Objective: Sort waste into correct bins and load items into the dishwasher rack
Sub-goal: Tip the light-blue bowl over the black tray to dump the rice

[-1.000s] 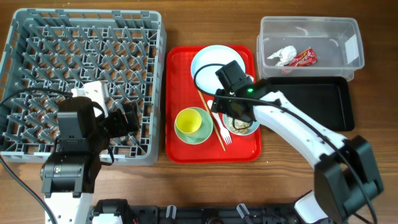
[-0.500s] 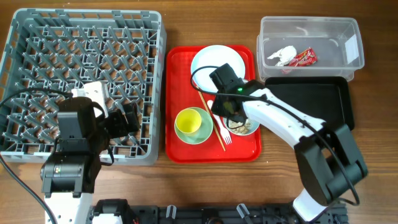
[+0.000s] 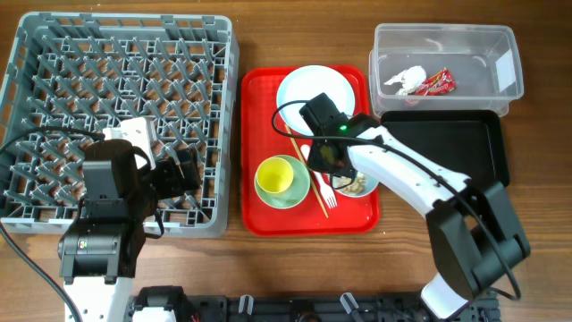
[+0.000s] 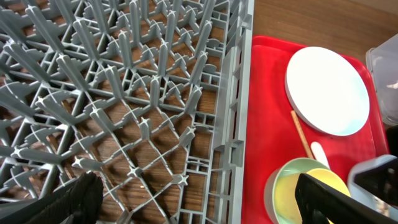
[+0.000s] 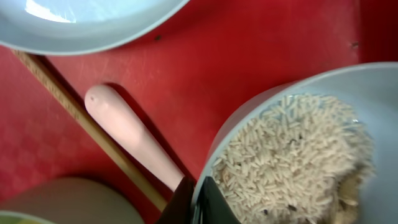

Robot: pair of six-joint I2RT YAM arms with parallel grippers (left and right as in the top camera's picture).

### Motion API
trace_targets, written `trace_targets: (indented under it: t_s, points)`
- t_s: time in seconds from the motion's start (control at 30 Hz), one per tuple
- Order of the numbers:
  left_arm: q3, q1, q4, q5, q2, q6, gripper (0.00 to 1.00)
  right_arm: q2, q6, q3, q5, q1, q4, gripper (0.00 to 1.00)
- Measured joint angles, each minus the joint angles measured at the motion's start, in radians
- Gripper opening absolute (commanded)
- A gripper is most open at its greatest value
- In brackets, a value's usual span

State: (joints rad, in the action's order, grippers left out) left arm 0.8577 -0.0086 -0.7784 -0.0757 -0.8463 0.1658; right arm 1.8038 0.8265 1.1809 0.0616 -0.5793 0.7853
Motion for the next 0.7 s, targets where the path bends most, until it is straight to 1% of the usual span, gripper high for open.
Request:
trace_targets:
  t_s: [0.13, 0.27, 0.37, 0.4, 0.43, 0.47, 0.57, 0.6, 0.7]
  points:
    - [0.000, 0.000, 0.000, 0.000, 0.000, 0.000, 1.00, -0.061, -0.081, 0.013, 0.019, 0.000, 0.046, 0.04]
    - [0.000, 0.000, 0.000, 0.000, 0.000, 0.000, 1.00, -0.183, -0.159, 0.028, 0.018, 0.010, 0.055, 0.04]
    - [0.000, 0.000, 0.000, 0.000, 0.000, 0.000, 1.00, -0.261, -0.199, 0.031, -0.002, 0.068, 0.072, 0.04]
    - [0.000, 0.000, 0.000, 0.000, 0.000, 0.000, 1.00, -0.280, -0.212, 0.031, -0.016, 0.099, 0.072, 0.04]
    - [0.000, 0.000, 0.000, 0.000, 0.000, 0.000, 1.00, -0.302, -0.235, 0.032, -0.050, 0.161, 0.071, 0.04]
    - [0.000, 0.000, 0.000, 0.000, 0.000, 0.000, 1.00, -0.308, -0.269, 0.032, -0.105, 0.227, 0.071, 0.04]
    - [0.000, 0.000, 0.000, 0.000, 0.000, 0.000, 1.00, -0.306, -0.341, 0.032, -0.225, 0.356, 0.071, 0.04]
    - [0.000, 0.000, 0.000, 0.000, 0.000, 0.000, 1.00, -0.303, -0.399, 0.032, -0.312, 0.447, 0.071, 0.04]
    - [0.000, 0.000, 0.000, 0.000, 0.000, 0.000, 1.00, -0.282, -0.489, 0.032, -0.463, 0.556, 0.071, 0.04]
